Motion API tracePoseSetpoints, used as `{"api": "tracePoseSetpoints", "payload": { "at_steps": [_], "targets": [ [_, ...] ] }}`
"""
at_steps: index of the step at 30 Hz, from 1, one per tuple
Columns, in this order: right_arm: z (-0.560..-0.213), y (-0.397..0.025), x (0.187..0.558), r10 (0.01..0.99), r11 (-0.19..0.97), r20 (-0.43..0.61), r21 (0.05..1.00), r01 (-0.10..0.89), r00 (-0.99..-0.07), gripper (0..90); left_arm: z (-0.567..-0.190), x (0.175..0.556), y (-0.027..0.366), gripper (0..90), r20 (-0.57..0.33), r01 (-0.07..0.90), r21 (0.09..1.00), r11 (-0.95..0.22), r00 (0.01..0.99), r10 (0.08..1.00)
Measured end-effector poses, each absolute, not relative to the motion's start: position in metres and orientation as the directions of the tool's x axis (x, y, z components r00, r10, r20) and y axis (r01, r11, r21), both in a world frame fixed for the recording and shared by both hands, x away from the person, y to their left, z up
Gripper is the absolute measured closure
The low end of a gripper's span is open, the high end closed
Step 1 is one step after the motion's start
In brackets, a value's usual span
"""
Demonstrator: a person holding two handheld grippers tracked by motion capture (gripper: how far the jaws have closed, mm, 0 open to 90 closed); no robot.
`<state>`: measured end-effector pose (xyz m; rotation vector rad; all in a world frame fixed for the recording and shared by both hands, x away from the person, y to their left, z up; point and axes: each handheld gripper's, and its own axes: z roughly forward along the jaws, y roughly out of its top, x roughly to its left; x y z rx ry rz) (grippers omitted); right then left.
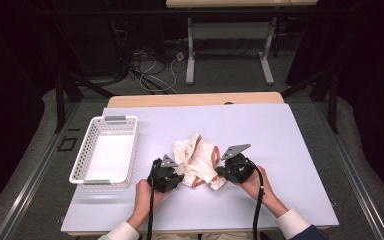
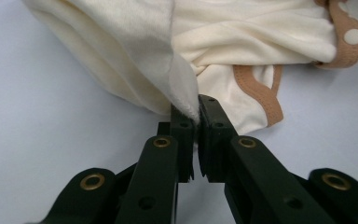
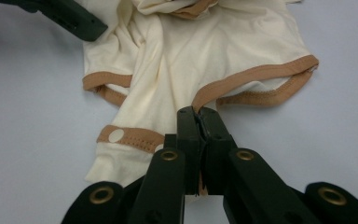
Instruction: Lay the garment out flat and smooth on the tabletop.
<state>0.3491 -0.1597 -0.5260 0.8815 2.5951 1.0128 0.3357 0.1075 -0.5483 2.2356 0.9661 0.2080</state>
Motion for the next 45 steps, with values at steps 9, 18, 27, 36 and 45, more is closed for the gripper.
{"api": "tracePoseSetpoints", "payload": {
  "at_steps": [9, 18, 27, 36, 45],
  "targets": [
    [-0.528, -0.156, 0.343, 0.584, 0.604, 0.017, 0.659, 0.448, -0.812, 88.1, -0.549, 0.342, 0.119, 85.5, -0.098, 0.597, 0.640, -0.484, 0.688, 0.719],
    [-0.528, -0.154, 0.332, 0.566, 0.619, 0.025, 0.648, 0.444, -0.824, 88.1, -0.551, 0.346, 0.124, 85.4, -0.073, 0.600, 0.635, -0.487, 0.674, 0.735],
    [-0.529, -0.153, 0.321, 0.544, 0.623, 0.030, 0.655, 0.428, -0.839, 88.1, -0.551, 0.349, 0.127, 85.1, -0.044, 0.594, 0.648, -0.478, 0.655, 0.755],
    [-0.531, -0.147, 0.311, 0.521, 0.637, 0.045, 0.644, 0.424, -0.852, 86.2, -0.552, 0.355, 0.130, 83.0, -0.029, 0.598, 0.649, -0.471, 0.638, 0.770],
    [-0.524, -0.164, 0.325, 0.576, 0.561, 0.059, 0.697, 0.447, -0.815, 57.6, -0.551, 0.354, 0.133, 71.4, -0.054, 0.618, 0.643, -0.453, 0.626, 0.778]
  ]
}}
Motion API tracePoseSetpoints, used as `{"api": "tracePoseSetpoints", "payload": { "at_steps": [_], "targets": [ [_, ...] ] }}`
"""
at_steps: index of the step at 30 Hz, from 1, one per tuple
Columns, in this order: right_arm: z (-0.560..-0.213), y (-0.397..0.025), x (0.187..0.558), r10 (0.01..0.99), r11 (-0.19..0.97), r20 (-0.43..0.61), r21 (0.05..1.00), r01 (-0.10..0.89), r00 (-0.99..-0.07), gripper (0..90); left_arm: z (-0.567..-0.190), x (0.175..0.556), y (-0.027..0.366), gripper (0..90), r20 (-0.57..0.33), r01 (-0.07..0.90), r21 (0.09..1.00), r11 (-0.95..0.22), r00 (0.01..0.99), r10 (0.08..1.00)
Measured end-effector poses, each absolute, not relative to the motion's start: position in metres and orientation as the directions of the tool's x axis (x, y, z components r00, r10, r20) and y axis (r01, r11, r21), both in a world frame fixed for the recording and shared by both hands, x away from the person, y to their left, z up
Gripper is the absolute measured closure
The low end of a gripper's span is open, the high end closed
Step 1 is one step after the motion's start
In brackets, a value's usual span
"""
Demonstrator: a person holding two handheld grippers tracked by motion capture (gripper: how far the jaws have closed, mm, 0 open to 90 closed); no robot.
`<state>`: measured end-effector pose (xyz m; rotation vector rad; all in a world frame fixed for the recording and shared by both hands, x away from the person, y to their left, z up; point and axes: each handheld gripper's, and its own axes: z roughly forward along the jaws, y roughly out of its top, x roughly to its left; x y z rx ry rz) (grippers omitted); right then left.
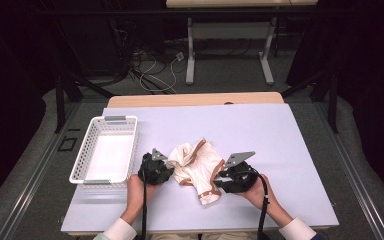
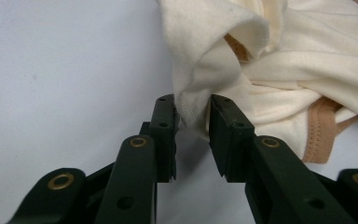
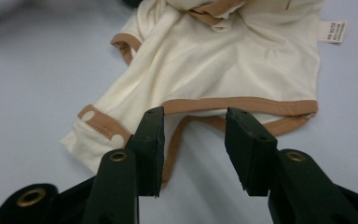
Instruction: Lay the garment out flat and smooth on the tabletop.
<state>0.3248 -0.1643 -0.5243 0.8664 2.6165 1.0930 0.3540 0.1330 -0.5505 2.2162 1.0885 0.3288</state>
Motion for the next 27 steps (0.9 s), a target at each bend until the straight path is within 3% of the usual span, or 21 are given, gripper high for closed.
{"api": "tracePoseSetpoints", "payload": {
  "at_steps": [4, 6, 9, 27],
  "targets": [
    [-0.526, -0.172, 0.334, 0.613, 0.535, 0.059, 0.703, 0.469, -0.788, 50.5, -0.549, 0.352, 0.133, 57.5, -0.075, 0.630, 0.638, -0.443, 0.624, 0.778],
    [-0.526, -0.176, 0.339, 0.644, 0.507, 0.059, 0.713, 0.484, -0.763, 50.4, -0.548, 0.350, 0.133, 49.1, -0.081, 0.633, 0.635, -0.443, 0.624, 0.777],
    [-0.527, -0.182, 0.348, 0.671, 0.478, 0.063, 0.725, 0.496, -0.739, 51.2, -0.546, 0.347, 0.134, 43.7, -0.094, 0.634, 0.636, -0.440, 0.630, 0.771],
    [-0.542, -0.180, 0.381, 0.734, 0.448, 0.046, 0.718, 0.533, -0.678, 65.0, -0.541, 0.326, 0.115, 39.3, -0.103, 0.600, 0.628, -0.496, 0.695, 0.711]
  ]
}}
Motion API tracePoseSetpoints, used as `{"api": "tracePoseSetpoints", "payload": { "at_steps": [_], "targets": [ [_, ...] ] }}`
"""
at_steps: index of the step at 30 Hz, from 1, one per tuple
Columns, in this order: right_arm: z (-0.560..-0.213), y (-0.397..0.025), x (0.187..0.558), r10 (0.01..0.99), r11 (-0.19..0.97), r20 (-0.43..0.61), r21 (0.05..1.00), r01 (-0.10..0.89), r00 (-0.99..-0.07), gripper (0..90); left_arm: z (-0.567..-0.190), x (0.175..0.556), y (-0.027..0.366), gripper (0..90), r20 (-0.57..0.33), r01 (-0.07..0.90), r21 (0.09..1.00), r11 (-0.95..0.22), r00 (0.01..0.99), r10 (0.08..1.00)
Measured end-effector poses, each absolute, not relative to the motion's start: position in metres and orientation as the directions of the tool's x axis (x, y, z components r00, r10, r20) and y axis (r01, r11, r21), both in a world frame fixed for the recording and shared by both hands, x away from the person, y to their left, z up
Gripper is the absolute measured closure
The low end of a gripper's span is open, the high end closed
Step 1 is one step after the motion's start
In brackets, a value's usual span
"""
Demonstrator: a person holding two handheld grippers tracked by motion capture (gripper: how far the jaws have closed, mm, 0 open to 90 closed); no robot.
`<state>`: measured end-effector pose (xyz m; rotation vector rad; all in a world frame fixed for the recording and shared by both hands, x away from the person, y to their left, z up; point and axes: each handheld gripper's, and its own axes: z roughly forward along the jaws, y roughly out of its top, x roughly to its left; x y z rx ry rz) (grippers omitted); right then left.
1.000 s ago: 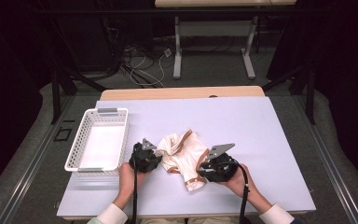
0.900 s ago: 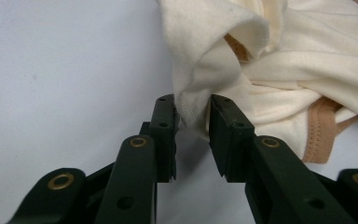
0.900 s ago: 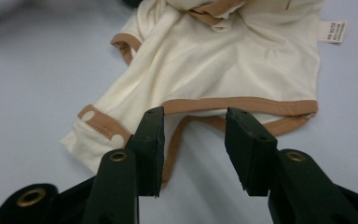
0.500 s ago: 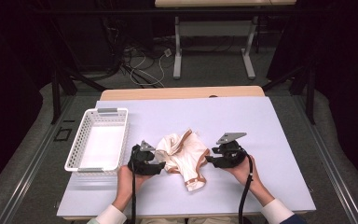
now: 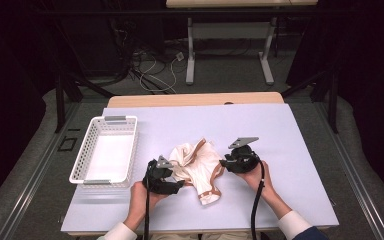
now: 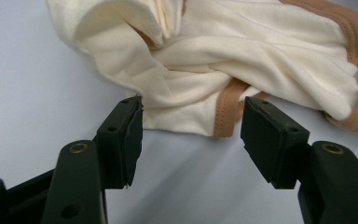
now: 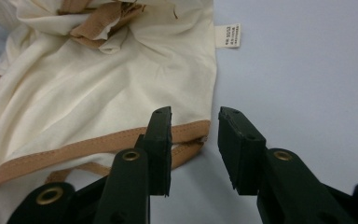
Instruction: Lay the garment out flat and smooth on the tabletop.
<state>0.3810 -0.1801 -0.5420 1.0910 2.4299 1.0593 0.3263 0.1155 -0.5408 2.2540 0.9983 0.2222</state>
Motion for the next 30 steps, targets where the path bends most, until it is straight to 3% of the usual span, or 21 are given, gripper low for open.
{"api": "tracePoseSetpoints", "payload": {
  "at_steps": [5, 12, 24, 30],
  "targets": [
    [-0.544, -0.183, 0.384, 0.743, 0.437, 0.055, 0.715, 0.545, -0.668, 64.9, -0.540, 0.321, 0.118, 39.0, -0.092, 0.593, 0.638, -0.491, 0.692, 0.716],
    [-0.547, -0.182, 0.387, 0.741, 0.437, 0.064, 0.710, 0.553, -0.668, 66.2, -0.543, 0.317, 0.108, 45.4, -0.092, 0.570, 0.629, -0.529, 0.730, 0.677],
    [-0.554, -0.176, 0.395, 0.728, 0.451, 0.076, 0.695, 0.559, -0.682, 67.4, -0.551, 0.319, 0.096, 66.0, -0.020, 0.521, 0.624, -0.582, 0.755, 0.655],
    [-0.556, -0.174, 0.396, 0.724, 0.445, 0.096, 0.691, 0.569, -0.683, 75.5, -0.552, 0.321, 0.095, 77.6, -0.005, 0.504, 0.624, -0.598, 0.767, 0.641]
  ]
}}
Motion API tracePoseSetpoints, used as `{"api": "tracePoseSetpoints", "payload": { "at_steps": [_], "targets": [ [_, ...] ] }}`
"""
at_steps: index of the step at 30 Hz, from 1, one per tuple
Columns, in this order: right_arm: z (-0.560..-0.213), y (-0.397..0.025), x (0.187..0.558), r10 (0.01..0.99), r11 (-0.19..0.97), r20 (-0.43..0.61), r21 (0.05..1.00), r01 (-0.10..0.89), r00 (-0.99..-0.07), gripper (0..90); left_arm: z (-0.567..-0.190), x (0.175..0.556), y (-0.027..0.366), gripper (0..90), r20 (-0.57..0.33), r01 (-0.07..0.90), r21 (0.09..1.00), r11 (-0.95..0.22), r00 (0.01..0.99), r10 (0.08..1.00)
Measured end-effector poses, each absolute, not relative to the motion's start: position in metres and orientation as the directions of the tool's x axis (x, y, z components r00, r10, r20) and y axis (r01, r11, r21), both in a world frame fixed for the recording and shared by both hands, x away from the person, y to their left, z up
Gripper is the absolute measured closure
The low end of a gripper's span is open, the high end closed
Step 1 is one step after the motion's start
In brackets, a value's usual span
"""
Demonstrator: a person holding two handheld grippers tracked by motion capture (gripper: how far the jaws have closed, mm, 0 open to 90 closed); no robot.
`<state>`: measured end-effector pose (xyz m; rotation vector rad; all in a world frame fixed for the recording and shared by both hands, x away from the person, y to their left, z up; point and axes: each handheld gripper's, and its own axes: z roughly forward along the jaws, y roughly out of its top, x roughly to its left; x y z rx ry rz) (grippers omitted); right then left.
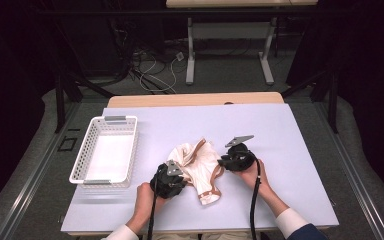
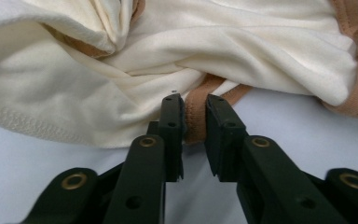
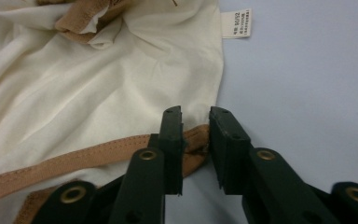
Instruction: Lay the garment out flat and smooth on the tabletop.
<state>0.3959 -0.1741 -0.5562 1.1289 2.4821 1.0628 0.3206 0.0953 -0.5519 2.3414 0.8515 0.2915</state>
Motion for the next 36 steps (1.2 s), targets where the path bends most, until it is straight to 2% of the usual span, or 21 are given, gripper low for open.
{"api": "tracePoseSetpoints", "payload": {
  "at_steps": [3, 7, 8, 36],
  "targets": [
    [-0.557, -0.176, 0.396, 0.723, 0.431, 0.121, 0.691, 0.580, -0.680, 82.2, -0.552, 0.321, 0.095, 81.6, 0.005, 0.496, 0.623, -0.605, 0.771, 0.637],
    [-0.557, -0.175, 0.395, 0.718, 0.432, 0.118, 0.698, 0.572, -0.686, 86.0, -0.552, 0.320, 0.095, 85.3, 0.003, 0.495, 0.628, -0.601, 0.770, 0.638],
    [-0.555, -0.176, 0.396, 0.711, 0.457, 0.102, 0.685, 0.568, -0.695, 86.1, -0.552, 0.320, 0.096, 85.5, 0.000, 0.496, 0.631, -0.596, 0.769, 0.639],
    [-0.536, -0.190, 0.378, 0.720, 0.471, 0.036, 0.708, 0.526, -0.693, 87.0, -0.544, 0.323, 0.119, 85.7, 0.015, 0.497, 0.631, -0.596, 0.760, 0.650]
  ]
}}
